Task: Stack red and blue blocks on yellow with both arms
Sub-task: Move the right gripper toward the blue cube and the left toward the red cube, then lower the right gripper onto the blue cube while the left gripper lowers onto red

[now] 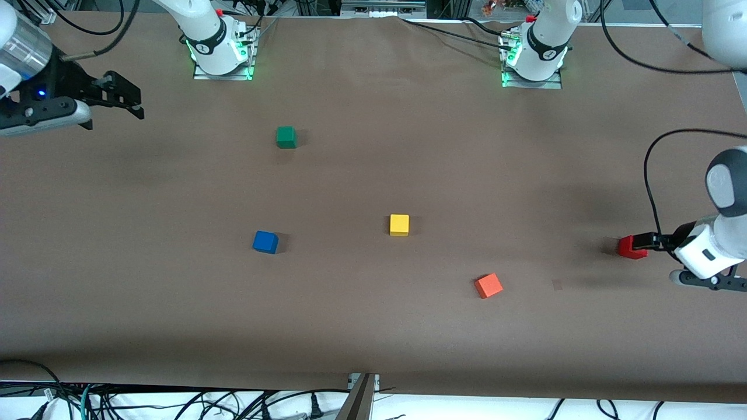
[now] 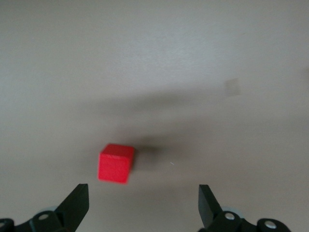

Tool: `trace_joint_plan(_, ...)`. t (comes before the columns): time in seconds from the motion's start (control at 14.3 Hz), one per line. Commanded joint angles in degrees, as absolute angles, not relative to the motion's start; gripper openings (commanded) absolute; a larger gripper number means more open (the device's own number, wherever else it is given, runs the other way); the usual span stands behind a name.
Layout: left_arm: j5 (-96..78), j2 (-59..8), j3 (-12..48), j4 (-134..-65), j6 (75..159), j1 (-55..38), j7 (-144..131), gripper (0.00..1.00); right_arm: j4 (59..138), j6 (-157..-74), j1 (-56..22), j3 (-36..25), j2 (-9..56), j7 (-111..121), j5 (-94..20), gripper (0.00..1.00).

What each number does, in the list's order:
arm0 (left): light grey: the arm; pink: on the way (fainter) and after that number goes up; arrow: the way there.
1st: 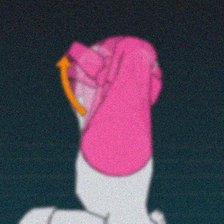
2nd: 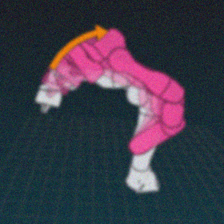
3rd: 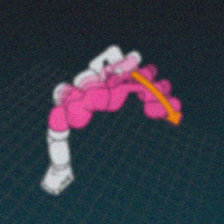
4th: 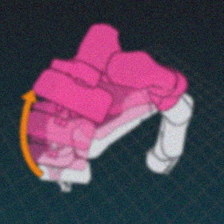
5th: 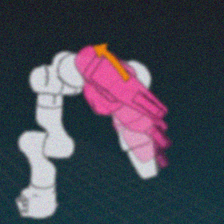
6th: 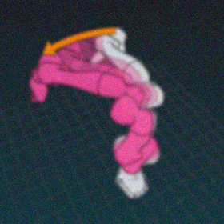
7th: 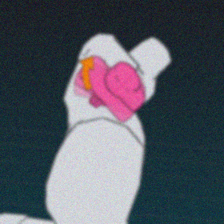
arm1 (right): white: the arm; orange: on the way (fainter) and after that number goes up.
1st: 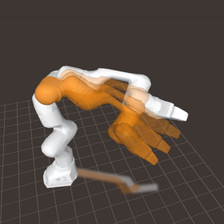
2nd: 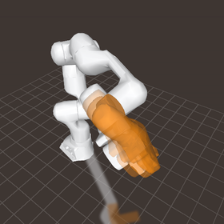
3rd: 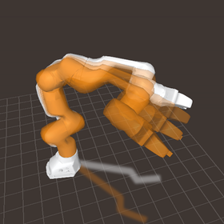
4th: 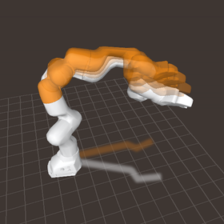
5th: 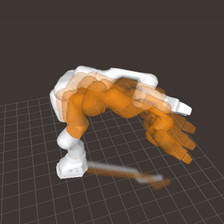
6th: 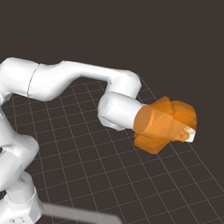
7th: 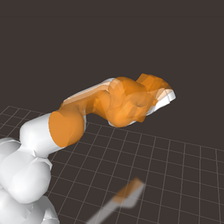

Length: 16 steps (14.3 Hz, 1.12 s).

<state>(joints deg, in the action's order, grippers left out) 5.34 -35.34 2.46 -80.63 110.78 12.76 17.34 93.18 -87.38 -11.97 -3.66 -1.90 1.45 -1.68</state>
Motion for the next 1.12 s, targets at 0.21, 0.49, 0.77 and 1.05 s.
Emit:
trace_joint_plan(0.21, 6.1, -42.8, 3.2, -81.5, 120.6, 17.4, 30.4, 1.0, 92.8, -100.7, -16.3, -3.2, 12.0, -10.5, -2.5, 1.0)
trace_joint_plan(0.49, 6.1, -43.2, 3.3, -84.5, 124.4, 18.6, 33.7, 1.0, 92.8, -119.2, -19.0, -3.2, 26.3, -16.3, -6.4, 1.0)
trace_joint_plan(0.77, 5.7, -42.4, 3.5, -88.7, 124.5, 19.2, 33.8, 1.0, 93.0, -125.6, -19.4, -3.2, 32.6, -22.1, -6.4, 1.0)
trace_joint_plan(1.05, 4.9, -40.4, 3.6, -92.4, 124.5, 20.5, 33.8, 1.0, 94.1, -130.7, -21.5, -3.2, 36.1, -26.8, -6.5, 1.0)
